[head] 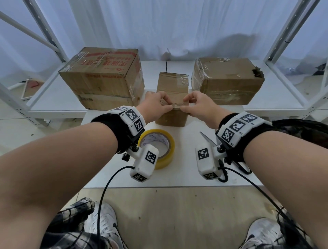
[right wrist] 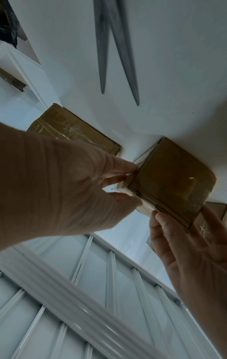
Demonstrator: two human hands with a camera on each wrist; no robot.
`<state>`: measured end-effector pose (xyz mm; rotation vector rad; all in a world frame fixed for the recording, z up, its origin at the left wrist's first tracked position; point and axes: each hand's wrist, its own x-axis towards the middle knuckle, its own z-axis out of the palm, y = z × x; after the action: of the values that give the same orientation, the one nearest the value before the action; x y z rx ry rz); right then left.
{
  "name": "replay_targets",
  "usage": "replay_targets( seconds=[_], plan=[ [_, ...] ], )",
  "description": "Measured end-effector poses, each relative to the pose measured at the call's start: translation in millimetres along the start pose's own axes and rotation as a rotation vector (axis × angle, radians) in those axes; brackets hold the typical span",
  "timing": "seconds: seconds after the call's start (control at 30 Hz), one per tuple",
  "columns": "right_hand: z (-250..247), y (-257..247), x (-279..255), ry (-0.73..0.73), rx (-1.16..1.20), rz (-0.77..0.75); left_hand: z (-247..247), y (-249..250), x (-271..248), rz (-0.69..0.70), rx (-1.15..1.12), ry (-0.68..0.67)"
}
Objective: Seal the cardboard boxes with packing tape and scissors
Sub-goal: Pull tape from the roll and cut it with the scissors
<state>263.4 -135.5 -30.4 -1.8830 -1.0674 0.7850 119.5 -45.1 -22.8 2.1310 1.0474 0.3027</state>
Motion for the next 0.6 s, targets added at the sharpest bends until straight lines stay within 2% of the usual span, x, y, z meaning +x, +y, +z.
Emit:
replay_targets(
  seconds=[0.13,0.33,0.47,0.53,0.6],
  plan=[
    [0.6,-1.1,2.0,0.004,0.064,0.039,-0.2,0.1,-1.8,-0.017,-0.001,0.006],
    [-1.5,-0.9,2.8,-0.046,-0.172,-0.073,-0.4,2.8,-3.3,-0.035,0.006,0.007],
    [-1.2,-2.1,-0.7,-0.064,-0.290,-0.109,2.4,2.9,-2.7,-0.068,0.022,0.060],
    [-1.1,-0.2,-0.3,-0.053,-0.251,-0.065,3.4,2.3,-1.6,-0.098,0.030,0.085],
    [-2.2,0.4,-0.6,-0.049,-0.081,0.023,3.3,3.2,-1.1,-0.086,0.023,0.073]
  ],
)
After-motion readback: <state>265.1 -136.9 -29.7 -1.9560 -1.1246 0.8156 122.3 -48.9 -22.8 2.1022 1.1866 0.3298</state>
